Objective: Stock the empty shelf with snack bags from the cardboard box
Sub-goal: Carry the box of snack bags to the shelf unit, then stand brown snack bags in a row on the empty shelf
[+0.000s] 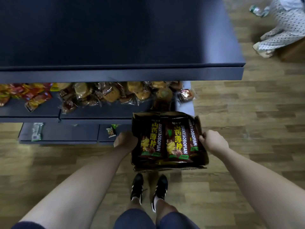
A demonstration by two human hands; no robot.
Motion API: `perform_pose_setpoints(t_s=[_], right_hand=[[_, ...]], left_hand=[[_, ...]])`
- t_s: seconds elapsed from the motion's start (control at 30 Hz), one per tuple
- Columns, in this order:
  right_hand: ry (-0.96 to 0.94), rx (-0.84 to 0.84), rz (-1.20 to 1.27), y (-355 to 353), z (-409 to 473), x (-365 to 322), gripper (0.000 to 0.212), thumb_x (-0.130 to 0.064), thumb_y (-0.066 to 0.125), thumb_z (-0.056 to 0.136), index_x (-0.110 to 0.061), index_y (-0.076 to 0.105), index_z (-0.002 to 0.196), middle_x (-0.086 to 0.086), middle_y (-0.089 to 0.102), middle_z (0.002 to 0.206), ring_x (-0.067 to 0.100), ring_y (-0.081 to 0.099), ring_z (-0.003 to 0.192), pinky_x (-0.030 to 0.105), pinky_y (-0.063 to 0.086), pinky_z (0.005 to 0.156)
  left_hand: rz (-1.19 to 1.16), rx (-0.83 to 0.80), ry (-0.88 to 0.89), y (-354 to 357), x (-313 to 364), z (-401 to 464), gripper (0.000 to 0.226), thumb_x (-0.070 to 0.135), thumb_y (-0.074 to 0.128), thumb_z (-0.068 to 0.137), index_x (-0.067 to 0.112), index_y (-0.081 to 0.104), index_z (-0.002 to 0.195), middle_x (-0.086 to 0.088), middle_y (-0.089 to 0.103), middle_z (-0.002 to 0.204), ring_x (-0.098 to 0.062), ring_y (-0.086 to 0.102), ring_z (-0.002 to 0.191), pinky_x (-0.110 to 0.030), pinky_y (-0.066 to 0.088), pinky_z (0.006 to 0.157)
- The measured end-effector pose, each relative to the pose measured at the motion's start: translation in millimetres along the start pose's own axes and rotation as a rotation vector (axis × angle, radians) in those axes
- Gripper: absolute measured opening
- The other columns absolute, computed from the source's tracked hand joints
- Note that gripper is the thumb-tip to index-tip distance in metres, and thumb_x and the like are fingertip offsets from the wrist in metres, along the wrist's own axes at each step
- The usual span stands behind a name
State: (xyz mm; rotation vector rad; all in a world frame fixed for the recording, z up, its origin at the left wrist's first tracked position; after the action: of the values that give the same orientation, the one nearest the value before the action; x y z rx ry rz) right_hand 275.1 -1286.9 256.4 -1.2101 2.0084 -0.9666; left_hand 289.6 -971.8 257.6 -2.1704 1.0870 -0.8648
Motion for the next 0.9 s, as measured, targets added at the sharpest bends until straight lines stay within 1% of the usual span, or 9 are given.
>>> perform_pose_setpoints(t_s=[0.1, 0.2, 0.33, 0.4, 0.5, 0.6, 0.67, 0.8, 0.9], right_hand=[[-0.014, 0.015, -0.002, 4.2, 4.0, -3.8, 0.023, -0.03, 0.044, 0.089, -0.015, 0.051, 0.075, 0.012, 0.06, 0.087, 0.033, 0.057, 0.082, 0.032, 0.041, 0.067], [-0.034, 0.039, 0.014, 11.5, 5.2, -10.4, 0.026, -0.03, 0.041, 0.092, -0.013, 0.052, 0.077, 0.013, 0.063, 0.091, 0.034, 0.059, 0.083, 0.032, 0.04, 0.066], [-0.016, 0.097, 0.057, 14.4, 5.1, -10.8, 0.028, -0.032, 0.037, 0.094, -0.013, 0.058, 0.093, 0.015, 0.064, 0.098, 0.037, 0.06, 0.091, 0.035, 0.043, 0.069], [0.008, 0.114, 0.087, 16.0, 4.3, -8.9, 0.026, -0.032, 0.038, 0.095, -0.016, 0.058, 0.098, 0.016, 0.065, 0.102, 0.039, 0.06, 0.095, 0.038, 0.043, 0.073], [0.081, 0.099, 0.226, 21.9, 3.4, -7.9, 0.02, -0.031, 0.04, 0.095, -0.018, 0.053, 0.086, 0.016, 0.064, 0.101, 0.039, 0.058, 0.095, 0.038, 0.042, 0.074], [0.172, 0.097, 0.417, 30.3, 2.4, -7.9, 0.015, -0.026, 0.044, 0.094, -0.015, 0.051, 0.087, 0.021, 0.063, 0.106, 0.039, 0.057, 0.099, 0.039, 0.043, 0.079], [0.198, 0.163, 0.534, 29.6, -2.3, -12.1, 0.014, -0.016, 0.044, 0.092, -0.008, 0.054, 0.097, 0.02, 0.061, 0.11, 0.037, 0.054, 0.104, 0.039, 0.042, 0.084], [0.004, 0.485, 0.654, 8.1, -27.0, -40.7, 0.026, 0.0, 0.045, 0.087, -0.005, 0.059, 0.108, 0.017, 0.055, 0.109, 0.03, 0.049, 0.107, 0.036, 0.038, 0.094], [-0.196, 0.434, 0.537, 8.8, -35.3, -76.1, 0.027, -0.001, 0.05, 0.087, -0.005, 0.058, 0.112, 0.016, 0.053, 0.11, 0.03, 0.049, 0.106, 0.036, 0.038, 0.092]], left_hand=[[0.016, 0.007, -0.006, 2.1, -3.1, 6.7, 0.036, 0.013, 0.043, 0.09, 0.01, 0.052, 0.125, -0.016, 0.062, 0.1, -0.035, 0.06, 0.092, -0.033, 0.044, 0.067], [0.033, 0.031, -0.066, 0.2, -11.2, 7.7, 0.023, 0.012, 0.044, 0.09, 0.003, 0.056, 0.107, -0.017, 0.061, 0.095, -0.036, 0.06, 0.092, -0.038, 0.049, 0.073], [0.042, 0.029, -0.05, 0.0, -14.3, 11.8, 0.006, 0.011, 0.042, 0.091, 0.007, 0.047, 0.092, -0.014, 0.055, 0.089, -0.037, 0.059, 0.091, -0.037, 0.046, 0.072], [0.048, 0.035, -0.035, 0.1, -13.3, 12.9, 0.01, 0.011, 0.042, 0.092, 0.01, 0.044, 0.082, -0.014, 0.055, 0.087, -0.036, 0.059, 0.089, -0.034, 0.04, 0.067], [0.063, 0.043, -0.03, 1.0, -13.9, 10.7, 0.023, 0.016, 0.04, 0.096, 0.011, 0.043, 0.074, -0.012, 0.053, 0.083, -0.033, 0.055, 0.08, -0.033, 0.04, 0.065], [0.039, 0.062, -0.028, 4.9, -15.5, 11.1, 0.018, 0.02, 0.039, 0.096, 0.008, 0.052, 0.098, -0.014, 0.061, 0.098, -0.034, 0.059, 0.091, -0.038, 0.046, 0.075], [-0.037, 0.071, -0.03, 8.6, -9.8, 9.2, 0.028, 0.019, 0.043, 0.093, 0.007, 0.044, 0.118, -0.015, 0.058, 0.111, -0.036, 0.057, 0.103, -0.044, 0.045, 0.085], [0.065, 0.261, 0.069, 8.5, 15.4, -2.5, 0.054, 0.018, 0.049, 0.09, 0.006, 0.026, 0.136, -0.016, 0.034, 0.137, -0.032, 0.034, 0.127, -0.044, 0.033, 0.102], [0.154, 0.301, 0.316, 15.5, 43.3, -13.6, 0.062, 0.015, 0.047, 0.088, 0.012, 0.021, 0.144, -0.01, 0.024, 0.145, -0.028, 0.026, 0.133, -0.04, 0.026, 0.108]])
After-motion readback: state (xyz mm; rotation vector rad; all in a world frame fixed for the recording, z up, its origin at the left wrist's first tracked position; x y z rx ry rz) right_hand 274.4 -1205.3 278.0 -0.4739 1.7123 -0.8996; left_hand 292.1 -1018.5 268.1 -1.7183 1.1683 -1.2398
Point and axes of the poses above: each hand's wrist, its own z-axis towards the middle knuckle, its own y-axis out of the palm, x = y × z, the point moved 4 cm from there along z, towards the middle knuckle
